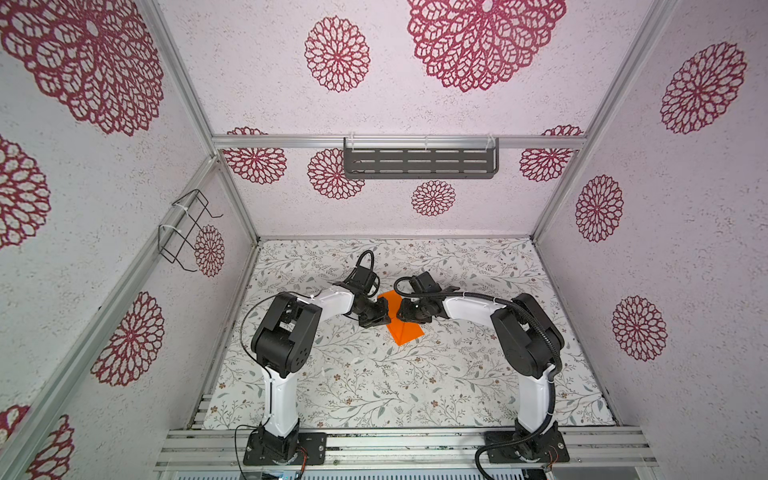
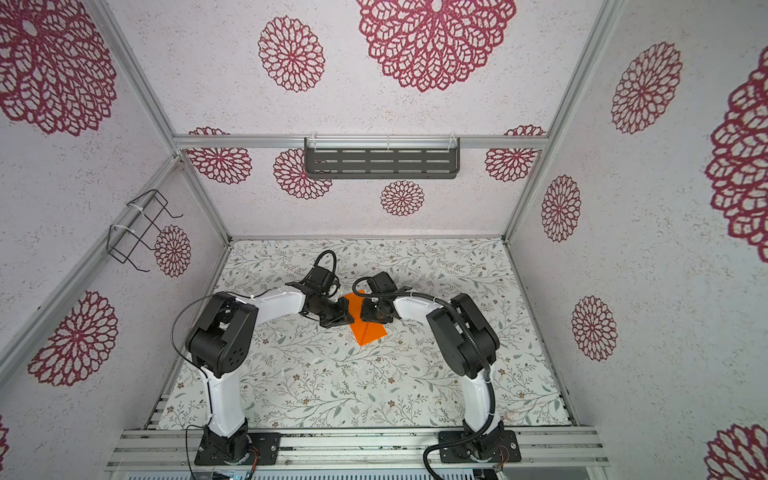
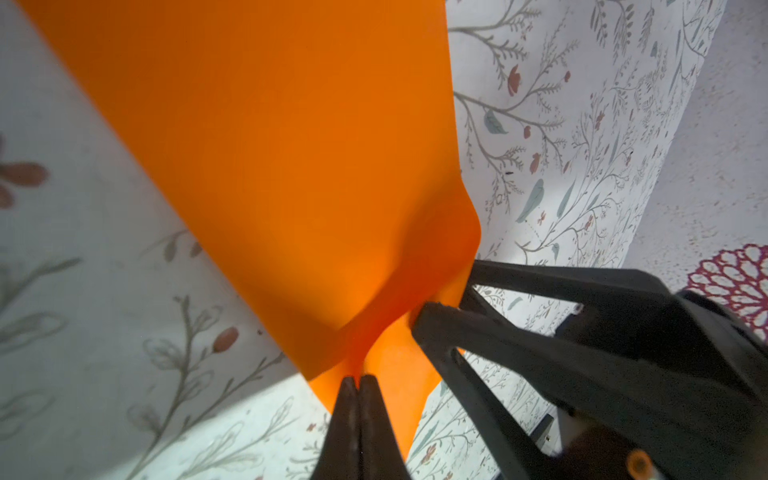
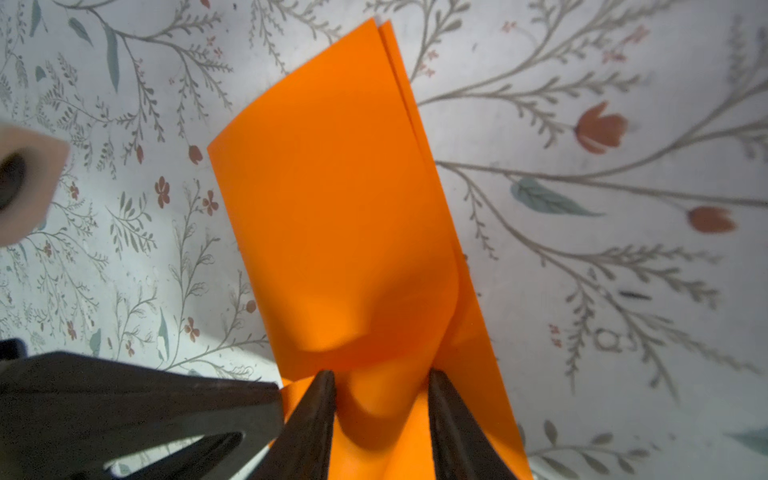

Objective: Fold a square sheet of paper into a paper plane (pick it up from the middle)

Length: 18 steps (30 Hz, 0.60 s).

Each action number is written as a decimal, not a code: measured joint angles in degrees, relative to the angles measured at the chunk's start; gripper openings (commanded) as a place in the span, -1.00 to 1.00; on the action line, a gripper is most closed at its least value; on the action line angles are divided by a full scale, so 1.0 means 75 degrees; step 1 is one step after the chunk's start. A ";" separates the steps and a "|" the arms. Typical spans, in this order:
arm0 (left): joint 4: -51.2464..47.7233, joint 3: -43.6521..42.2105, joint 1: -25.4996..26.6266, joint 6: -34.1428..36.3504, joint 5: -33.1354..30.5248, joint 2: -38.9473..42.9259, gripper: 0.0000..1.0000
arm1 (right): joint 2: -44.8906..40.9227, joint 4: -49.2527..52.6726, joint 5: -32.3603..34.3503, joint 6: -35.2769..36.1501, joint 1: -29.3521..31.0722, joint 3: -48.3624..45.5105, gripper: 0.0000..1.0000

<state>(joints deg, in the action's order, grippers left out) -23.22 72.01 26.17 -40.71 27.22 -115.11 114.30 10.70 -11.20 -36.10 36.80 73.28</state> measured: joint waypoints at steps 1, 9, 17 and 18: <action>-0.0020 0.0032 -0.0003 0.0038 -0.0035 -0.0055 -1.00 | -0.0003 -0.0012 -0.0026 0.0073 0.0000 -0.0009 -0.11; -0.0096 0.0289 -0.0026 0.0213 -0.0254 -0.0318 -1.00 | -0.0009 0.0017 -0.0090 0.0618 0.0000 -0.0017 -0.11; -0.0140 0.0326 -0.0026 0.0233 -0.0329 -0.0335 -1.00 | -0.0009 0.0102 -0.0076 0.1067 0.0000 -0.0017 -0.12; -0.0146 0.0329 -0.0026 0.0236 -0.0332 -0.0335 -1.00 | -0.0009 0.0119 -0.0076 0.1096 0.0000 -0.0017 -0.12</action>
<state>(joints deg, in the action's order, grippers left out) -24.32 74.48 25.98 -38.94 24.73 -117.62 114.24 11.60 -11.77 -27.88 36.80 73.14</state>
